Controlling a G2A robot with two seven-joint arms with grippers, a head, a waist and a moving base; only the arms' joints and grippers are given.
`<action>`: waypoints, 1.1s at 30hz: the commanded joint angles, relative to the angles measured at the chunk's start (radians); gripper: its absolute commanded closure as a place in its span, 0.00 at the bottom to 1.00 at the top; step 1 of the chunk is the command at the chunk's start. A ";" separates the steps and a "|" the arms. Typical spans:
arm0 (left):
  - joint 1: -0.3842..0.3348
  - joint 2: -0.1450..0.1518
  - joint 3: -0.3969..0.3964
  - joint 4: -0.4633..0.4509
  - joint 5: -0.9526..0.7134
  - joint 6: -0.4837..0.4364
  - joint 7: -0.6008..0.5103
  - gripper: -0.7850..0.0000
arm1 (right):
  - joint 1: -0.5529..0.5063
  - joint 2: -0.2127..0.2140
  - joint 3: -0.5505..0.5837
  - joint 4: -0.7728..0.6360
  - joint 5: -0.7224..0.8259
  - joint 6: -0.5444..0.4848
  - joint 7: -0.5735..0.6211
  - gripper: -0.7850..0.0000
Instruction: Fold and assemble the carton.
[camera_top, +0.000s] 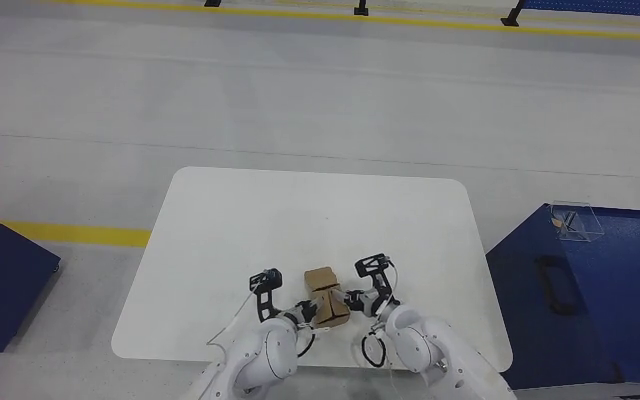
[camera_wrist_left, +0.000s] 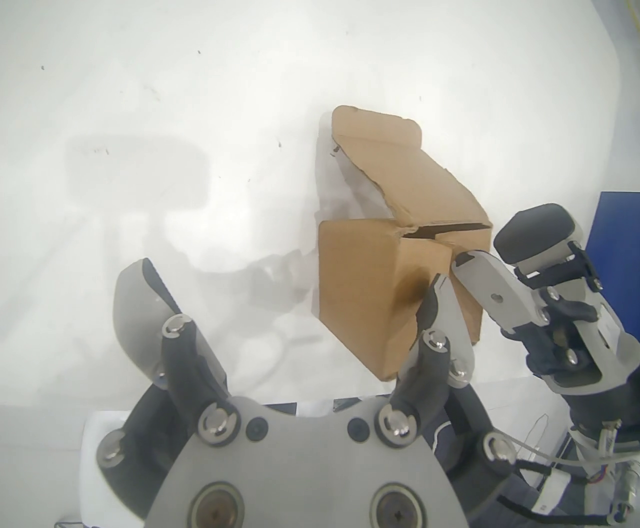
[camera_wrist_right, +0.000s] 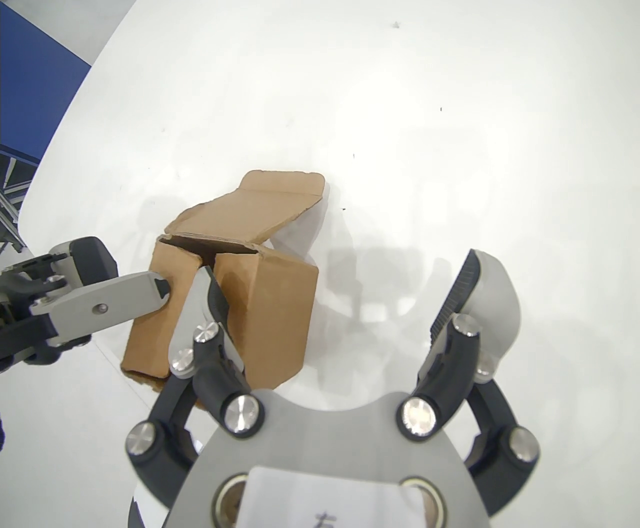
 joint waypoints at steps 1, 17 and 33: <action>0.015 0.002 -0.024 -0.026 -0.015 -0.008 0.012 0.00 | -0.003 0.000 0.015 -0.012 0.007 -0.002 -0.014 0.00; -0.013 0.001 -0.160 0.048 -0.058 0.094 0.019 0.00 | -0.245 0.076 0.328 -0.180 0.007 -0.329 0.158 0.00; -0.123 -0.024 -0.078 0.216 -0.051 0.079 -0.050 0.00 | -0.165 0.057 0.210 -0.060 0.026 -0.351 0.216 0.00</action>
